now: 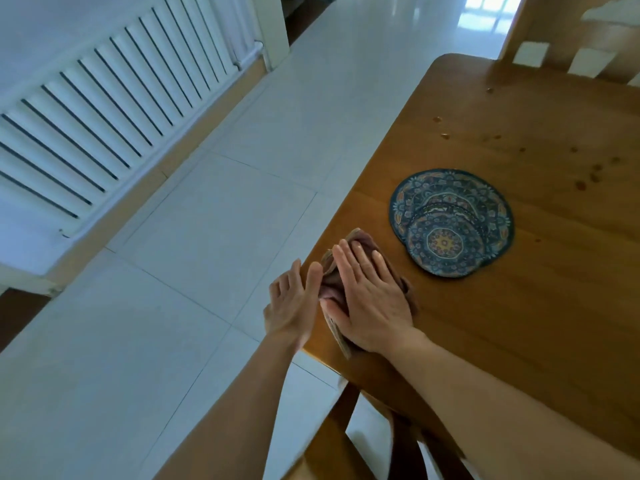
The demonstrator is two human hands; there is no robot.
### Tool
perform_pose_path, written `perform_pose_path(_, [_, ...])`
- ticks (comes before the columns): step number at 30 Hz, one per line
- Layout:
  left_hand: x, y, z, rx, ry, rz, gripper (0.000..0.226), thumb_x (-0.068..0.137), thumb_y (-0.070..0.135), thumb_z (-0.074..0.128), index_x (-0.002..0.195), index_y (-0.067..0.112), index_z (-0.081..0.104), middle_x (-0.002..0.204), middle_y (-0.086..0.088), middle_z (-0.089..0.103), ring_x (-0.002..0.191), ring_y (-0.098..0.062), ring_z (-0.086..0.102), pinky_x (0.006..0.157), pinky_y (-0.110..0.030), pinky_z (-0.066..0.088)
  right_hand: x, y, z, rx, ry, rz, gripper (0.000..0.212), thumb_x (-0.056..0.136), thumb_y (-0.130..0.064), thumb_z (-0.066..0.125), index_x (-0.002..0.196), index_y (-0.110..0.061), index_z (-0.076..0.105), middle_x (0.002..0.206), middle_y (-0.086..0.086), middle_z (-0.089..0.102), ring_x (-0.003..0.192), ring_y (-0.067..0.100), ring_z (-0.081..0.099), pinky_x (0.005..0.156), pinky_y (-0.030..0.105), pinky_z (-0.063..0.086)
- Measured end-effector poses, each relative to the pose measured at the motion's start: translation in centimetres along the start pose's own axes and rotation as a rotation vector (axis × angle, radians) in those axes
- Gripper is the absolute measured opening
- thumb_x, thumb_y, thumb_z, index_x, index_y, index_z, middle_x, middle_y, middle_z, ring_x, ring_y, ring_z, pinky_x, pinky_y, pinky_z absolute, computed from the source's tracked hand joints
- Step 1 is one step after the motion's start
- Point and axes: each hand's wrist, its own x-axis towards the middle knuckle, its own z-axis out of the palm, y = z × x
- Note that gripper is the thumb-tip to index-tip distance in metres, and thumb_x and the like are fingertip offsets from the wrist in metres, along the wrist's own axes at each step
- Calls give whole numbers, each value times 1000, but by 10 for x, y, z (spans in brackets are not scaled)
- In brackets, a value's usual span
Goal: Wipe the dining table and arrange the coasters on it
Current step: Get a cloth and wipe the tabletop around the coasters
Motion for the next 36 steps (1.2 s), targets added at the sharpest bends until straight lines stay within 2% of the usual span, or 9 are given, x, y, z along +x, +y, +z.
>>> perform_pose_path(4, [-4, 3, -5, -208, 16, -35, 76, 90, 73, 7, 156, 36, -1, 161, -1, 22, 149, -24, 13, 117, -55, 8, 18, -4, -2, 8, -44, -145, 65, 96, -54, 30, 155, -28, 20, 162, -10, 15, 150, 11, 3, 122, 44, 9])
perform_pose_path(9, [27, -34, 5, -525, -25, -175, 114, 53, 106, 14, 148, 46, 30, 153, -1, 41, 144, -28, 31, 117, -57, 17, -16, -3, -7, 64, -145, -471, 51, 96, -38, 38, 147, -32, 38, 157, -12, 29, 149, 9, 13, 123, 40, 5])
perform_pose_path(14, [-12, 5, -6, -293, 19, -61, 77, 90, 75, 8, 155, 34, 16, 163, 3, 17, 151, -23, 8, 120, -51, -7, -75, 31, -20, 69, -207, -484, 49, 101, -40, 34, 149, -30, 35, 157, -15, 28, 148, 4, 10, 122, 33, 2])
perform_pose_path(18, [-20, 20, -2, 5, 65, 134, 68, 98, 62, 23, 155, 28, 16, 165, 2, 9, 151, -18, -2, 121, -49, -3, -119, 67, -37, 149, -214, -319, 47, 103, -43, 28, 149, -34, 34, 156, -20, 25, 146, -4, 7, 121, 27, 1])
perform_pose_path(22, [-38, 53, -6, 96, -40, 276, 59, 96, 56, 46, 148, 31, 35, 161, 2, 22, 150, -18, 11, 120, -46, 15, -159, 87, -64, 327, -176, 29, 43, 103, -43, 36, 146, -40, 37, 151, -27, 29, 141, -10, 13, 119, 22, 11])
perform_pose_path(26, [-79, 101, 3, -139, -279, 305, 42, 99, 41, 50, 139, 25, 49, 137, 7, 53, 122, -12, 51, 100, -28, 41, -171, 77, -111, 1200, -54, 690, 25, 101, -27, 49, 98, -31, 74, 103, -7, 73, 102, 15, 65, 84, 23, 48])
perform_pose_path(28, [-104, 119, 13, -264, -386, 281, 34, 100, 40, 49, 130, 25, 56, 126, 8, 62, 109, -12, 60, 92, -26, 48, -177, 74, -130, 1589, 88, 913, 25, 98, -24, 50, 100, -17, 74, 96, 8, 75, 94, 28, 68, 79, 36, 51])
perform_pose_path(31, [-135, 143, 26, -358, -468, 243, 35, 98, 49, 48, 114, 23, 65, 102, 2, 72, 91, -19, 70, 75, -31, 57, -190, 67, -157, 1864, 207, 984, 30, 99, -20, 44, 100, -4, 69, 85, 15, 75, 85, 29, 66, 73, 41, 50])
perform_pose_path(36, [-169, 188, 39, -366, -502, 274, 40, 93, 53, 53, 101, 16, 67, 79, 0, 70, 66, -12, 67, 60, -26, 53, -200, 72, -189, 1791, 312, 835, 29, 99, -9, 39, 113, -8, 64, 94, 11, 74, 87, 23, 66, 74, 35, 52])
